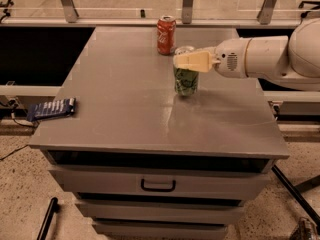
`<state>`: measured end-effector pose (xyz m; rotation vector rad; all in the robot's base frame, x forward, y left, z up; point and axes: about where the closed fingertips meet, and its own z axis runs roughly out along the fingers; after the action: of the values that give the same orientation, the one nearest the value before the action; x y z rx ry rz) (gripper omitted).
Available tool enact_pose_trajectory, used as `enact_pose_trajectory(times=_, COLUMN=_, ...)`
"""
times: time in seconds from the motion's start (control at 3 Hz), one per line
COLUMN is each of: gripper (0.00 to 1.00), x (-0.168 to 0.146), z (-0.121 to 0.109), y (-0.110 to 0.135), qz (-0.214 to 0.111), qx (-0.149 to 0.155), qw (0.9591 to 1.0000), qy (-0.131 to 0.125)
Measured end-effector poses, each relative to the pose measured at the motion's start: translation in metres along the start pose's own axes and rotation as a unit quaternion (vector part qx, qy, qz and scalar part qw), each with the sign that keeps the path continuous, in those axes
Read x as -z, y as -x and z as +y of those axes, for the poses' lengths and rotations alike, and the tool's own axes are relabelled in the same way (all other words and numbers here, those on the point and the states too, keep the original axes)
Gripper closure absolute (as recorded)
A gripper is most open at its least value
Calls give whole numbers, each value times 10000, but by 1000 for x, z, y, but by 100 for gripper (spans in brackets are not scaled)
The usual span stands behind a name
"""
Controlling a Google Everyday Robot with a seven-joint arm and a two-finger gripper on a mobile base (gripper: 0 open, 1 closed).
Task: Place green can upright
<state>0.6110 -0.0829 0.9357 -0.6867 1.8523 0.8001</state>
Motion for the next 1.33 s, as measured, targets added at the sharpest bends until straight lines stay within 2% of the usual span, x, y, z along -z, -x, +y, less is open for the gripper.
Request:
enact_pose_trajectory(times=0.67, gripper=36, x=7, z=-10, y=-21, qz=10, qx=149, qw=9996, qy=239)
enact_pose_trajectory(times=1.0, gripper=13, x=5, z=-9, y=-23, qz=13, qx=160, qw=9995, qy=277)
enact_pose_trajectory(times=1.33, gripper=0, x=4, z=-8, y=-22, qz=18, qx=167, qw=9994, qy=294)
